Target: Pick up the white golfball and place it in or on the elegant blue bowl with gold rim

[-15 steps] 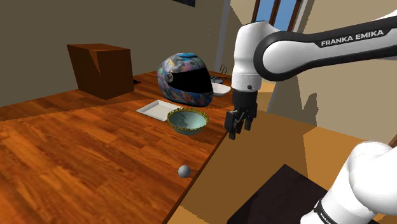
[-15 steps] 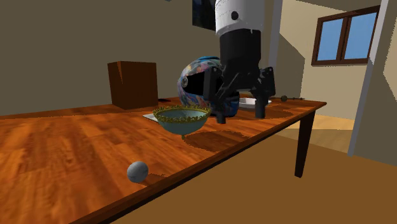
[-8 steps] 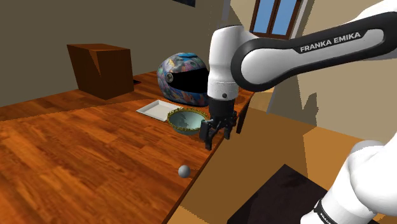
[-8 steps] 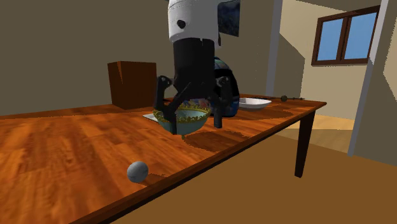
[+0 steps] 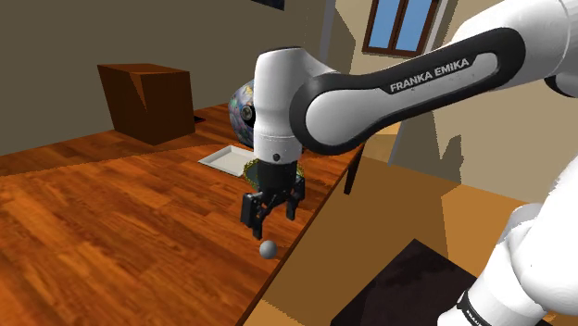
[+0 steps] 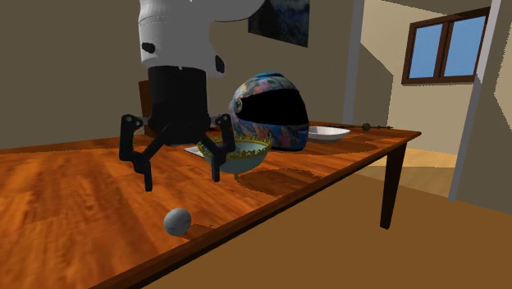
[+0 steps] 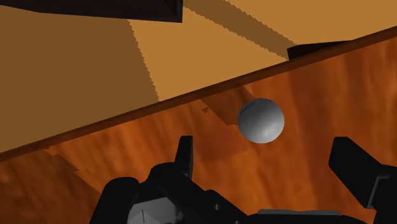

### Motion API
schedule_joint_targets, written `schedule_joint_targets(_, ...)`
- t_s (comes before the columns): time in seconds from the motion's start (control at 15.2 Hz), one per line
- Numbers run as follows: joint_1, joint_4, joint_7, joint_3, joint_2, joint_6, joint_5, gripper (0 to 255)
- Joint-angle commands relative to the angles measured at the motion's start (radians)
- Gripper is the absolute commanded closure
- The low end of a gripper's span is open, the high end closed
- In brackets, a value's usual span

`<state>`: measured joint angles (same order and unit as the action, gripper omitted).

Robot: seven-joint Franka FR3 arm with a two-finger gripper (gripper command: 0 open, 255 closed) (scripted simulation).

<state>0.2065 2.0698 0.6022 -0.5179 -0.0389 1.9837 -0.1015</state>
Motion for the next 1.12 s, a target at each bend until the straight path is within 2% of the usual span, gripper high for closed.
schedule_joint_targets(0.0,0.009,-0.01,0.025,-0.011,0.037,0.028,0.017,0)
schedule_joint_targets(0.46,0.015,0.048,0.037,-0.016,0.07,0.115,0.031,0)
schedule_joint_targets(0.99,0.015,0.048,0.037,-0.016,0.07,0.115,0.032,0)
schedule_joint_targets(1.06,0.015,0.048,0.037,-0.016,0.07,0.115,0.032,255)
